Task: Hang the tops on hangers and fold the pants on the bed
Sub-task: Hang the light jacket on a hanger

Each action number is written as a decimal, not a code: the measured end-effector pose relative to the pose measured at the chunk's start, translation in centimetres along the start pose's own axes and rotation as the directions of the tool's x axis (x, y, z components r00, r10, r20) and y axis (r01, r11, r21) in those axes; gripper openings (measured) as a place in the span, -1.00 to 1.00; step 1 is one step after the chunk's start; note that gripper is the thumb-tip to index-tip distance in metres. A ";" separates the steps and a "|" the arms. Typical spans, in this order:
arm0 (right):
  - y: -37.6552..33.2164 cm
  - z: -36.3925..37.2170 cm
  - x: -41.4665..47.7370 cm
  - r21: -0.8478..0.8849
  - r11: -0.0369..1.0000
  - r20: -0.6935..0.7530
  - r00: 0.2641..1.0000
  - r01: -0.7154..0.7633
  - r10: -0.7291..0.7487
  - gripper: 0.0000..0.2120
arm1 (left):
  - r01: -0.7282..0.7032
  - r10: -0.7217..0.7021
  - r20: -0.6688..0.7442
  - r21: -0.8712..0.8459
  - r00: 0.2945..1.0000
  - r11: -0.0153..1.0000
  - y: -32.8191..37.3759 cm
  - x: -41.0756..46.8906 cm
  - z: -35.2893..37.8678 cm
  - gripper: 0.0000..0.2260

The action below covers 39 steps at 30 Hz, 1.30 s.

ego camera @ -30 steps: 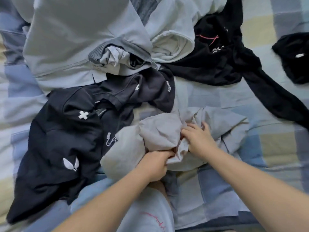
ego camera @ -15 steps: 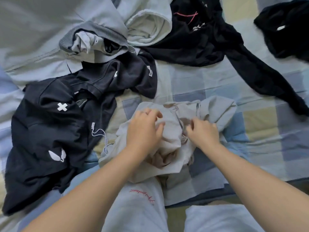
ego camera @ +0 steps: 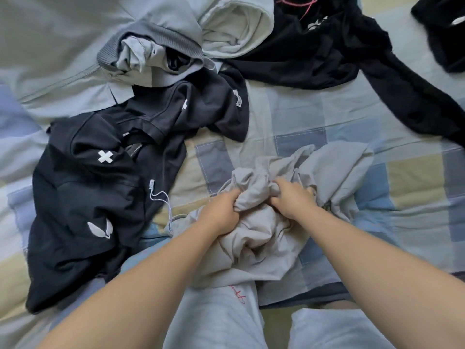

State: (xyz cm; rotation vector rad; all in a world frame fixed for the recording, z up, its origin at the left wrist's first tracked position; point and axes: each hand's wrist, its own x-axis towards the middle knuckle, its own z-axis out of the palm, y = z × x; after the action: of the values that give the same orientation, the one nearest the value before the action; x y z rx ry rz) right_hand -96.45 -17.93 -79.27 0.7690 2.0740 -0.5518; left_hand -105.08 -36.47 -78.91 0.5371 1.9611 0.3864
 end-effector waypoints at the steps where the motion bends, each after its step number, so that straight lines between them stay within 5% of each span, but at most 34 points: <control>1: 0.4 0.3 -0.6 0.007 1.000 -0.016 1.000 0.013 -0.013 -0.77 | -0.005 0.005 -0.015 0.010 1.000 1.000 0.1 -0.7 0.5 -0.74; 13: 8.6 -5.0 -13.2 0.493 0.864 -0.366 0.926 0.105 0.096 -0.82 | -0.156 0.142 -0.163 -0.078 0.976 0.985 8.6 -7.5 0.7 -0.93; 16: 12.3 -7.9 -17.4 0.564 0.794 -0.515 0.848 0.227 0.123 -0.85 | -0.250 0.216 -0.243 -0.117 0.946 0.961 13.1 -9.0 0.5 -0.75; 22: 20.7 -12.7 -26.3 0.499 0.683 -0.766 0.640 0.534 0.058 -0.89 | -0.369 0.269 -0.450 -0.151 0.851 0.917 23.0 -13.7 3.8 -0.68; 25: 24.7 -15.0 -31.0 0.453 0.621 -0.828 0.560 0.639 0.027 -0.82 | -0.336 0.166 -0.566 -0.210 0.808 0.918 27.9 -17.2 6.0 -0.75; 30: 29.2 -19.5 -39.1 0.447 0.537 -0.856 0.516 0.715 0.027 -0.73 | -0.175 0.000 -0.534 -0.277 0.845 0.945 33.3 -22.3 7.8 -0.74; 35: 29.7 -23.9 -46.0 0.413 0.482 -0.872 0.488 0.773 -0.035 -0.79 | -0.198 0.020 -0.491 -0.315 0.871 0.928 37.0 -27.3 7.8 -0.78; 39: 28.4 -26.3 -50.7 0.321 0.534 -0.907 0.416 0.782 -0.064 -0.78 | -0.227 -0.017 -0.499 -0.424 0.867 0.877 37.5 -31.3 6.7 -0.78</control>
State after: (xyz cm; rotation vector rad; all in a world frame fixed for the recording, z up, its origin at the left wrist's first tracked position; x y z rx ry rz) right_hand -67.93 2.32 -25.92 0.9732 3.0503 -1.7492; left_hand -79.68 -20.93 -39.62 0.2387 2.2095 1.1368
